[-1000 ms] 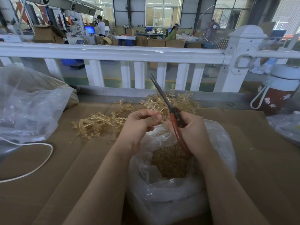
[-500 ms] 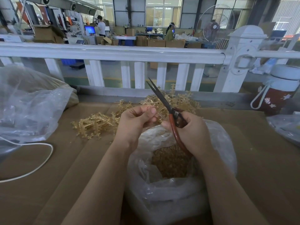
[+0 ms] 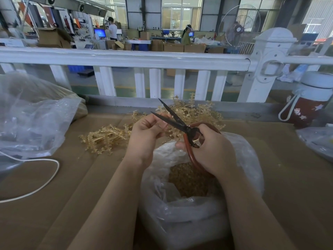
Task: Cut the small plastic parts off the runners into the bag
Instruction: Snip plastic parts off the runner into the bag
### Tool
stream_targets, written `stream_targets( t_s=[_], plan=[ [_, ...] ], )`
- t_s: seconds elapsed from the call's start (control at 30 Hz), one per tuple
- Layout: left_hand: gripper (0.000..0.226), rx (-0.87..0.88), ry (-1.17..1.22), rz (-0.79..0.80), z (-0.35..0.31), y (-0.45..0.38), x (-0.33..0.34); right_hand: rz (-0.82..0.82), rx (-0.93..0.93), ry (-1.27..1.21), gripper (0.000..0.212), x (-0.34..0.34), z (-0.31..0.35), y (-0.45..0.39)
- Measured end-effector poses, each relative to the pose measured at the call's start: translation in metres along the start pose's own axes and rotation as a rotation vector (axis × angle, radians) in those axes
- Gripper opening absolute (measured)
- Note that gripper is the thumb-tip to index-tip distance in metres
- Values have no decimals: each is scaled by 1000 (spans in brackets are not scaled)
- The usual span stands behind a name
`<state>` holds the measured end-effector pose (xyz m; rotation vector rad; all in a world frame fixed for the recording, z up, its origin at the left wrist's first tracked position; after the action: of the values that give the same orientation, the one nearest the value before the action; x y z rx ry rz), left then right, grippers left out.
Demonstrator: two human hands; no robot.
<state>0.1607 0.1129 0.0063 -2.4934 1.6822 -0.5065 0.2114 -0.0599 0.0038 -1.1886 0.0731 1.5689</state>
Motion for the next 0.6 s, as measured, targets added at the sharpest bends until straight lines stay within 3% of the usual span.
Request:
stream_targets(
  t_s=[0.23,0.6],
  plan=[
    [26,-11,11,13,2,0,1,-73,-11,84,62,-10,6,1],
    [24,-9,60,28,-1,2,5,-76,-15,93,79,-11,8,0]
  ],
)
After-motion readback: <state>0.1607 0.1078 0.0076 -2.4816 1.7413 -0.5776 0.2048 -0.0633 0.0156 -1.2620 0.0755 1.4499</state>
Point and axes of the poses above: each hand's wrist, its own y-axis away from the middle knuckle, its own x-axis out of the palm, z = x × y, the point moved 10 cm from there along -y, towards the middle knuckle, and after that the axes turned 2 degrees about -x, right-handed, at the moved point
